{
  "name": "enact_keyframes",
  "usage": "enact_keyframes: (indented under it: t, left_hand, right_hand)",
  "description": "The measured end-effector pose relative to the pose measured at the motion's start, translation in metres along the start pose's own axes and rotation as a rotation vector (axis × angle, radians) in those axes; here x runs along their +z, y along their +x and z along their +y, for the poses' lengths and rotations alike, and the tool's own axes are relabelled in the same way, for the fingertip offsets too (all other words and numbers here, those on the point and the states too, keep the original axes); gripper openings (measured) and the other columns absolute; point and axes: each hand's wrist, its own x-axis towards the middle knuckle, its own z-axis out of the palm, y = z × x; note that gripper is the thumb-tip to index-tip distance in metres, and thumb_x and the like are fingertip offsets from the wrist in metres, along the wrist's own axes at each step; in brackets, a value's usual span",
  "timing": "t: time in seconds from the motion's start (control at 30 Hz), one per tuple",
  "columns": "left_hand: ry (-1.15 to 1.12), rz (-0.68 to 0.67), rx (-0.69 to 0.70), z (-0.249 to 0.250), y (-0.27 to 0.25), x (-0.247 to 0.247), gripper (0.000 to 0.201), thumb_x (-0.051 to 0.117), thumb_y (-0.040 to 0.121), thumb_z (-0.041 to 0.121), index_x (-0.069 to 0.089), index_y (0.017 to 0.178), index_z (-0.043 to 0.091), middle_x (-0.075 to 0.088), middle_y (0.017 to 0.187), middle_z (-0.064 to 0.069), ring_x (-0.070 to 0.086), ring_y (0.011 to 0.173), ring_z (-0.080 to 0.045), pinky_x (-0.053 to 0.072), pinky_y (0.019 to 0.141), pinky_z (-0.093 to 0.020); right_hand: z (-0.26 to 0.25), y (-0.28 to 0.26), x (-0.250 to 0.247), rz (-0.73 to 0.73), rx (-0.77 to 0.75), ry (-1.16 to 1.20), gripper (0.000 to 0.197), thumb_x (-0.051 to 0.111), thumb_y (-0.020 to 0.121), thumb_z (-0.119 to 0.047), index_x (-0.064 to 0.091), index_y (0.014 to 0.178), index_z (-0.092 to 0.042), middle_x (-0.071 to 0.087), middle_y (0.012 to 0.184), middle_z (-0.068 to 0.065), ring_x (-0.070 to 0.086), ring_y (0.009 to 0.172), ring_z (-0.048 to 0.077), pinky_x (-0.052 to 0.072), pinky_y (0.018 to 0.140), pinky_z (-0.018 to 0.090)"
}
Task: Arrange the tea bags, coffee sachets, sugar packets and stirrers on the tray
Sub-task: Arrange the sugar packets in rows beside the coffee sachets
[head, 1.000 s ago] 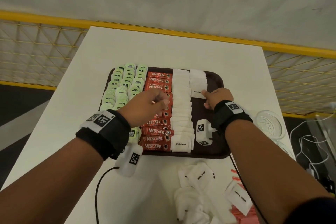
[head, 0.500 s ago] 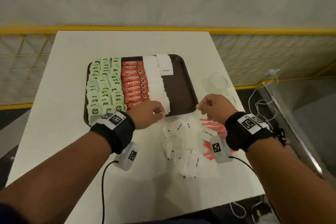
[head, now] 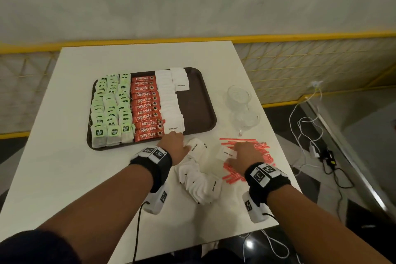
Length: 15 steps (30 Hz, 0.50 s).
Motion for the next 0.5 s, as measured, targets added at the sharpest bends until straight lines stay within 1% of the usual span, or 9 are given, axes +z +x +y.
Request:
enact_keyframes:
  t: [0.07, 0.17, 0.2, 0.3, 0.43, 0.5]
  left_hand:
    - [0.030, 0.004, -0.025, 0.009, 0.005, 0.004, 0.058, 0.043, 0.097, 0.053, 0.048, 0.133, 0.007, 0.052, 0.133, -0.017, 0.052, 0.119, -0.032, 0.043, 0.100, -0.041]
    - [0.069, -0.003, -0.067, 0.020, 0.009, 0.006, 0.059, 0.046, 0.095, 0.056, 0.049, 0.130, 0.007, 0.052, 0.131, -0.016, 0.053, 0.117, -0.033, 0.043, 0.098, -0.041]
    - [0.074, -0.007, -0.081, 0.023, 0.010, 0.006, 0.060, 0.048, 0.094, 0.056, 0.048, 0.130, 0.008, 0.052, 0.131, -0.015, 0.052, 0.118, -0.034, 0.044, 0.097, -0.041]
    - [0.069, -0.011, -0.117, 0.030, 0.011, 0.008, 0.060, 0.057, 0.091, 0.054, 0.048, 0.130, 0.010, 0.051, 0.131, -0.013, 0.051, 0.119, -0.033, 0.046, 0.097, -0.042]
    - [0.061, -0.009, -0.182, 0.034, 0.012, 0.009, 0.060, 0.065, 0.087, 0.051, 0.046, 0.131, 0.015, 0.051, 0.131, -0.009, 0.052, 0.119, -0.031, 0.047, 0.096, -0.043]
    - [0.039, -0.015, -0.201, 0.034, 0.014, 0.011, 0.062, 0.067, 0.085, 0.050, 0.046, 0.131, 0.015, 0.051, 0.131, -0.009, 0.053, 0.119, -0.030, 0.048, 0.096, -0.043]
  right_hand:
    - [0.003, 0.003, 0.004, -0.006, -0.002, -0.013, 0.056, 0.067, 0.088, -0.035, 0.048, 0.138, -0.015, 0.048, 0.141, 0.007, 0.050, 0.126, 0.024, 0.042, 0.101, 0.031]
    - [0.005, 0.003, 0.008, -0.027, 0.002, 0.009, 0.057, 0.068, 0.088, -0.034, 0.046, 0.138, -0.016, 0.045, 0.139, 0.007, 0.057, 0.115, 0.025, 0.051, 0.094, 0.033]
    - [0.005, 0.003, 0.008, -0.031, -0.005, 0.004, 0.058, 0.067, 0.088, -0.035, 0.045, 0.138, -0.016, 0.044, 0.139, 0.008, 0.057, 0.114, 0.025, 0.051, 0.094, 0.033]
    - [0.006, 0.004, 0.008, -0.023, -0.040, -0.036, 0.060, 0.063, 0.090, -0.037, 0.041, 0.142, -0.015, 0.040, 0.143, 0.008, 0.051, 0.123, 0.025, 0.045, 0.098, 0.032]
    - [0.010, 0.006, 0.009, -0.024, -0.065, -0.029, 0.060, 0.061, 0.091, -0.037, 0.039, 0.143, -0.015, 0.037, 0.145, 0.009, 0.049, 0.126, 0.025, 0.044, 0.101, 0.033]
    - [0.011, 0.008, 0.011, -0.022, -0.068, -0.033, 0.061, 0.062, 0.090, -0.037, 0.038, 0.142, -0.016, 0.036, 0.145, 0.008, 0.050, 0.125, 0.025, 0.045, 0.101, 0.035]
